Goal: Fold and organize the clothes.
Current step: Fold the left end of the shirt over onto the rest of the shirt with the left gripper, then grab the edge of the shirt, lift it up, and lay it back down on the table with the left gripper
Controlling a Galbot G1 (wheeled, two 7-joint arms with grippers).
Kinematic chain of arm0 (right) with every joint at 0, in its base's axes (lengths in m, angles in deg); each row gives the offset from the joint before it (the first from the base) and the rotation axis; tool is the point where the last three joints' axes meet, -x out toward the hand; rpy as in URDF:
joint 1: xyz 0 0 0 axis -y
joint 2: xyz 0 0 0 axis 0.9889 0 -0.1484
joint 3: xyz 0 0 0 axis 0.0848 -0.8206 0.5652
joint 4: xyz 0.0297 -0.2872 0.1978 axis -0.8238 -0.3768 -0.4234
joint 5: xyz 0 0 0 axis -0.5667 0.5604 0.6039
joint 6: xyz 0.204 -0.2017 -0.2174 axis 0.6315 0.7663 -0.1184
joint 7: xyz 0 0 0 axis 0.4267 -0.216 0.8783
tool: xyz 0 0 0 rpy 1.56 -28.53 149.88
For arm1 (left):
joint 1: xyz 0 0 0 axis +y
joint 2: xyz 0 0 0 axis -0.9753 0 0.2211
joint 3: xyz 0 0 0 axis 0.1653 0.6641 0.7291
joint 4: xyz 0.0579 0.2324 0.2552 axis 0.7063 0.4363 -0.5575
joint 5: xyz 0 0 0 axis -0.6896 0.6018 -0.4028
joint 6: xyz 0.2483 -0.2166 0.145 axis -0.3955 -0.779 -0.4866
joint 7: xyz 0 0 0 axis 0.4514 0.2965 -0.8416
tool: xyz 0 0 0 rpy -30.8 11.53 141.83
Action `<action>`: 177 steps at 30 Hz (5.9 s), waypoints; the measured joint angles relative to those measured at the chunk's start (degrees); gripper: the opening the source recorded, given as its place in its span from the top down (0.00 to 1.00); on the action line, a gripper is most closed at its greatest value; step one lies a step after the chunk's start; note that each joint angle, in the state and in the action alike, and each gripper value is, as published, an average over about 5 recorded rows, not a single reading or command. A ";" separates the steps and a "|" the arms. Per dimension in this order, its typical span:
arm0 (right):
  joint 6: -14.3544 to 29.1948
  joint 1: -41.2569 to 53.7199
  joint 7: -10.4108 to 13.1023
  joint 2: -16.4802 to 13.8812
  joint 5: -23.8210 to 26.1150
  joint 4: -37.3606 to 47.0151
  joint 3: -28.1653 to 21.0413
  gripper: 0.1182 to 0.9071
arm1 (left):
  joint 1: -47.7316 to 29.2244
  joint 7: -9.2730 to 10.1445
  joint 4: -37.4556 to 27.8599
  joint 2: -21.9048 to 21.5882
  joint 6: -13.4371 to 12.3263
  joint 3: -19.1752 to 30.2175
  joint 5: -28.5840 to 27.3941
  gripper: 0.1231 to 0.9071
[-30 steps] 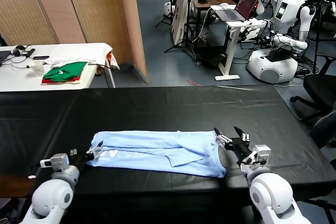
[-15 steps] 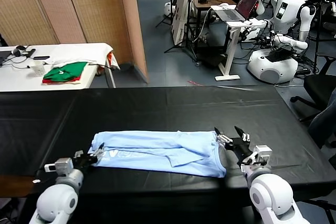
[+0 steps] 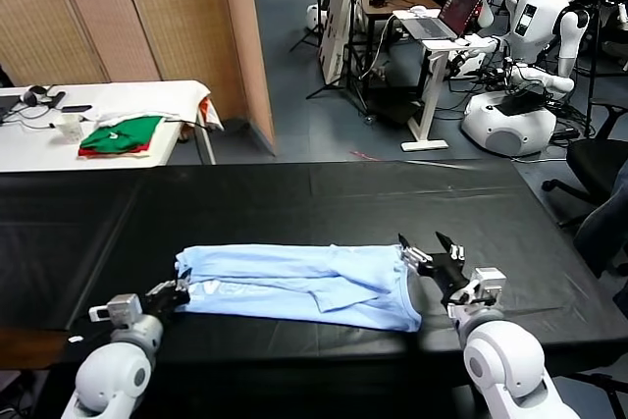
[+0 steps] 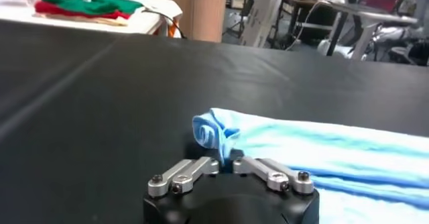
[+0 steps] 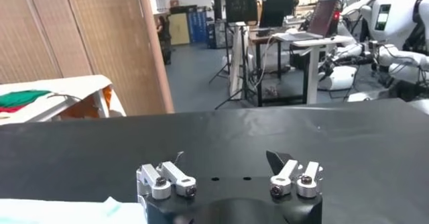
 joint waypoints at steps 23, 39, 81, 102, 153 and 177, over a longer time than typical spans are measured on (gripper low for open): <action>1.16 -0.83 0.04 2.36 2.14 0.03 0.06 0.00 | 7.74 -1.56 5.38 -11.85 -5.91 -7.59 -18.36 0.92; 6.64 -9.39 -2.35 3.99 7.31 -2.96 4.17 0.00 | 1.31 2.25 13.95 1.61 -0.17 9.87 -8.46 0.92; 4.82 -11.47 -2.57 4.64 10.11 -2.67 1.42 0.00 | -5.61 2.41 4.47 18.97 -3.47 28.59 -13.41 0.69; 5.11 -0.47 -4.31 2.00 14.11 3.71 -13.34 0.00 | -3.18 1.74 9.41 10.02 -8.25 19.59 -12.95 0.00; 5.63 -3.03 -1.60 4.75 9.50 -3.35 -7.91 0.00 | 1.47 -3.22 0.12 11.28 -12.86 7.43 4.30 0.17; 6.26 -5.27 -1.55 5.63 9.95 -3.77 -5.97 0.00 | 3.52 -1.46 5.98 1.94 -11.40 2.45 -8.04 0.92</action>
